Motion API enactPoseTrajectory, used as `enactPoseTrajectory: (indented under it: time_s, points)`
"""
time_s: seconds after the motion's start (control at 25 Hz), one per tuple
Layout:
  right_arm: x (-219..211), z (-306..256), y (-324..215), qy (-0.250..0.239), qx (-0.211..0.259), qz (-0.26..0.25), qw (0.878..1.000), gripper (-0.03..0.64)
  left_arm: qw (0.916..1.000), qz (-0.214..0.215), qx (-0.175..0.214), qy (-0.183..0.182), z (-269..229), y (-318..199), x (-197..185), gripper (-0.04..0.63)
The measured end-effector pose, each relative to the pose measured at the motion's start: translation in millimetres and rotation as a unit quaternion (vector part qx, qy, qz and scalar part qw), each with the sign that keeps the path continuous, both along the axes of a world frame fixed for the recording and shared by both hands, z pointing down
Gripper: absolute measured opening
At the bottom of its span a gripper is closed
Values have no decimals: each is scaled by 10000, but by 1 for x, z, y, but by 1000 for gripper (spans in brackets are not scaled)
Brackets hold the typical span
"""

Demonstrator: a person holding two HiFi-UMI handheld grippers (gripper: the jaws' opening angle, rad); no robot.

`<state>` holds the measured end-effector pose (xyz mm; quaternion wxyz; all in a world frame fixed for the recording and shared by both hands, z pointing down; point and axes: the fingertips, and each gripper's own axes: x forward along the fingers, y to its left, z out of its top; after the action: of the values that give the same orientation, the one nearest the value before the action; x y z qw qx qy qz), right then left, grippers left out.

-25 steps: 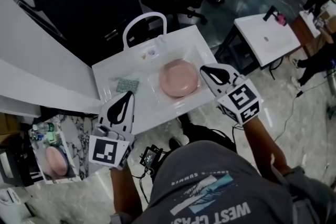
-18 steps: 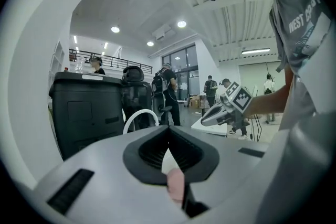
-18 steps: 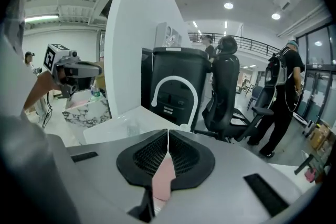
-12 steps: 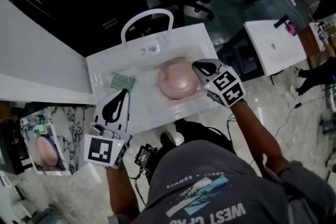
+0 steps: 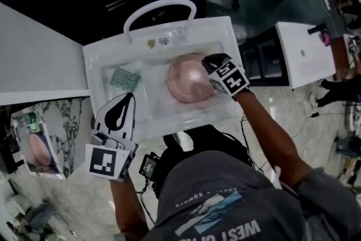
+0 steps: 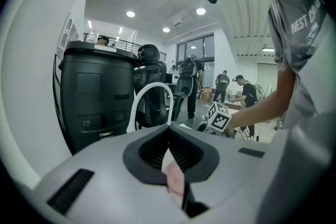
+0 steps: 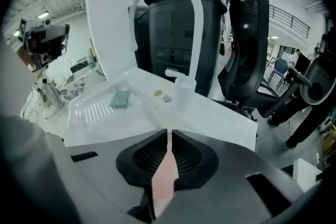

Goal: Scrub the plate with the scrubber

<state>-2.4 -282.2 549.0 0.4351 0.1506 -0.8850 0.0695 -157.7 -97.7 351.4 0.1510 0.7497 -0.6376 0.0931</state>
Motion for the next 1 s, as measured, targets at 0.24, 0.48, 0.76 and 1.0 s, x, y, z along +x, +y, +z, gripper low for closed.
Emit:
enactPoseTrajectory:
  time_s: [0.24, 0.48, 0.76, 1.0]
  points:
    - [-2, 72, -27, 660, -236, -11, 9975, 42, 9994, -219, -219, 143, 27, -10, -7, 3]
    - [-6, 138, -42, 1097, -462, -26, 9929, 92, 9976, -445, -425, 304, 53, -16, -17, 3]
    - [-8, 187, -61, 1341, -555, -59, 9894, 110, 9947, -665, -652, 434, 81, -17, -24, 3]
    - [-12, 216, -59, 1533, -765, -139, 9851, 110, 9927, -778, -761, 511, 95, -19, -24, 3]
